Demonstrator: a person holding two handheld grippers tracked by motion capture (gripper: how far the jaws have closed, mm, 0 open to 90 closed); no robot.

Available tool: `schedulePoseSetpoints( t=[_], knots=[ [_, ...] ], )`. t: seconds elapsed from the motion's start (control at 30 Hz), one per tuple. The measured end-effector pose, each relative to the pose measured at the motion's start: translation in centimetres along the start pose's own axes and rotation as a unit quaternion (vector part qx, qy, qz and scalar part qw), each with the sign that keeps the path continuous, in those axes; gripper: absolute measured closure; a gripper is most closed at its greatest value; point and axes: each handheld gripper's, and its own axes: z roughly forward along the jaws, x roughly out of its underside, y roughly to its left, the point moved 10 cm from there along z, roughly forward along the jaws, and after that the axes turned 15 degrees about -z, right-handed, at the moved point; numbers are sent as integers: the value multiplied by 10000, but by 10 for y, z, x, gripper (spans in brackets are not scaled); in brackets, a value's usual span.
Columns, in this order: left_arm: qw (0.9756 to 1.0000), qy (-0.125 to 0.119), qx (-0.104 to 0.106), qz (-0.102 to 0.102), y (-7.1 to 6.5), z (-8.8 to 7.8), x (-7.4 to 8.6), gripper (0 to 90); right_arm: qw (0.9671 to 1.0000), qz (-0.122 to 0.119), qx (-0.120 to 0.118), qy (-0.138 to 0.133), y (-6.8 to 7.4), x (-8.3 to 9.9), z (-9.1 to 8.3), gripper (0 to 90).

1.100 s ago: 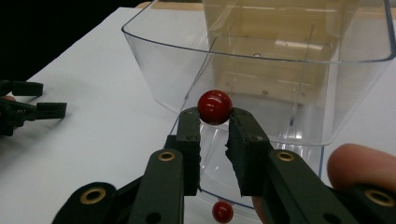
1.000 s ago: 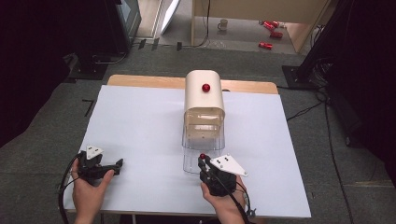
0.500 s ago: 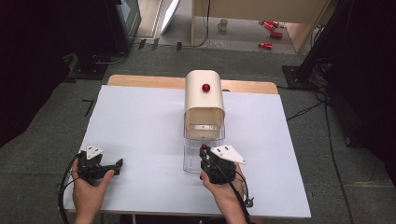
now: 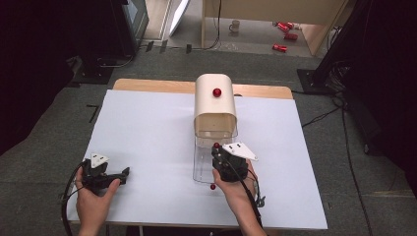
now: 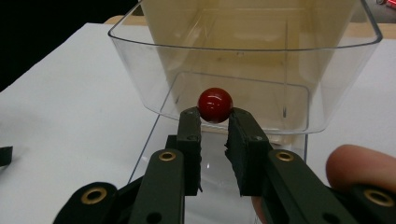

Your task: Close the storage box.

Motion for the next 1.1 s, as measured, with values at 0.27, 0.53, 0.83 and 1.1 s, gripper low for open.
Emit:
schedulePoseSetpoints(
  t=[0.27, 0.53, 0.83, 1.1],
  knots=[
    [10000, 1, 1, 1, 0, 0, 0, 19, 10000, 21, 29, 17, -5, -5, 11, 766],
    [10000, 2, 0, 4, 0, 0, 0, 19, 10000, 32, 62, 49, -10, -11, 23, 770],
    [10000, -11, 8, -15, 0, 0, 0, 19, 9999, 58, 83, 96, -14, -13, 33, 781],
    [10000, -10, 7, -10, 0, 0, 0, 19, 9999, 110, 57, 97, -16, -14, 37, 782]
  ],
)
